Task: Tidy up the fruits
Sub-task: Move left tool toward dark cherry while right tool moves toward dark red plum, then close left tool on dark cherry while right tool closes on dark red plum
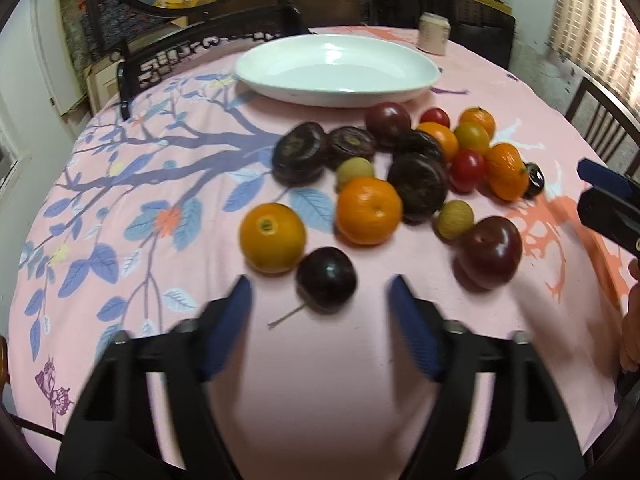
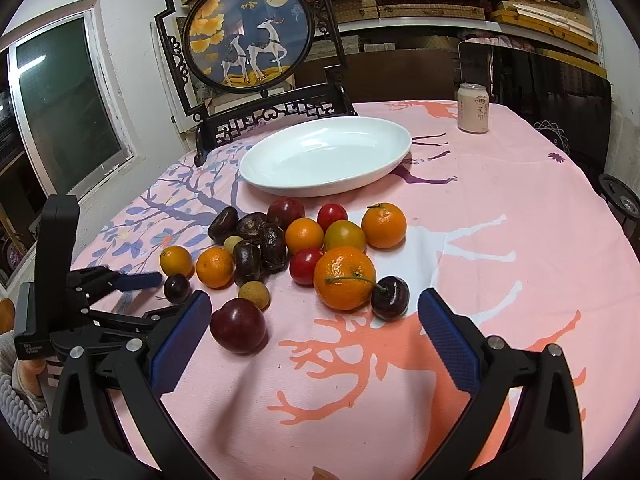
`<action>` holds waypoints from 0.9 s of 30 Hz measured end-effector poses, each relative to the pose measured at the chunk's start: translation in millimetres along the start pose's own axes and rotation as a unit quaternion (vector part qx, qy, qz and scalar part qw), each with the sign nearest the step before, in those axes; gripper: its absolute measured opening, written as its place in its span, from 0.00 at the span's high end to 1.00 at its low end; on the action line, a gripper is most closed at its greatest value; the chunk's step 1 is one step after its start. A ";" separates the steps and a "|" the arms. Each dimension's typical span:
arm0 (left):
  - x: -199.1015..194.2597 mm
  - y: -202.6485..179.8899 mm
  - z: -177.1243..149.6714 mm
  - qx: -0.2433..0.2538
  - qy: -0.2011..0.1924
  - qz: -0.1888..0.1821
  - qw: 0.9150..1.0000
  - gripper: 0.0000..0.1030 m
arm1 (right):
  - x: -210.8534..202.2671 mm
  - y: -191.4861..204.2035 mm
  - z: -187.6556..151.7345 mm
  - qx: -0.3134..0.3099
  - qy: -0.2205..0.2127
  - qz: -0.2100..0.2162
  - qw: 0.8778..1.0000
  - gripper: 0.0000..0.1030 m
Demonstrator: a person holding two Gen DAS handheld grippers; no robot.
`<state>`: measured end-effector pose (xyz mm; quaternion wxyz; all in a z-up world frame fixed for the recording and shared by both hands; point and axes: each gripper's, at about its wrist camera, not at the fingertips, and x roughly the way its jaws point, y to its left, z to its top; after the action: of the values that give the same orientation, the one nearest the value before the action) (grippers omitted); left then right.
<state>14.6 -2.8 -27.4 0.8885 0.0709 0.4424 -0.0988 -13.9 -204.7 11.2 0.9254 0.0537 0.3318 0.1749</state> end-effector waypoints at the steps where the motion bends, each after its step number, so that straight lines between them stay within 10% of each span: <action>1: -0.3 0.5 0.7 -0.003 -0.002 -0.008 1.000 0.45 | -0.2 -0.2 0.0 0.000 0.000 0.000 1.000 0.01; 9: -0.4 1.5 2.7 -0.012 -0.005 -0.026 1.000 0.71 | 1.5 1.0 -0.1 -0.002 0.005 0.006 1.000 0.01; 20: -21.4 19.8 -7.2 -0.016 -0.038 -0.040 0.998 0.71 | 10.0 30.3 -9.8 -0.054 0.038 0.056 0.996 0.02; 27: -24.2 46.3 -12.0 -0.052 -0.044 -0.052 0.996 0.71 | 43.3 43.9 -9.2 -0.046 0.104 0.063 0.992 0.32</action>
<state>2.1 47.5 -13.4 0.9032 -0.0033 0.4108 -0.1244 -1.3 -148.3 -12.2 0.8748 0.0136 0.4135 0.2521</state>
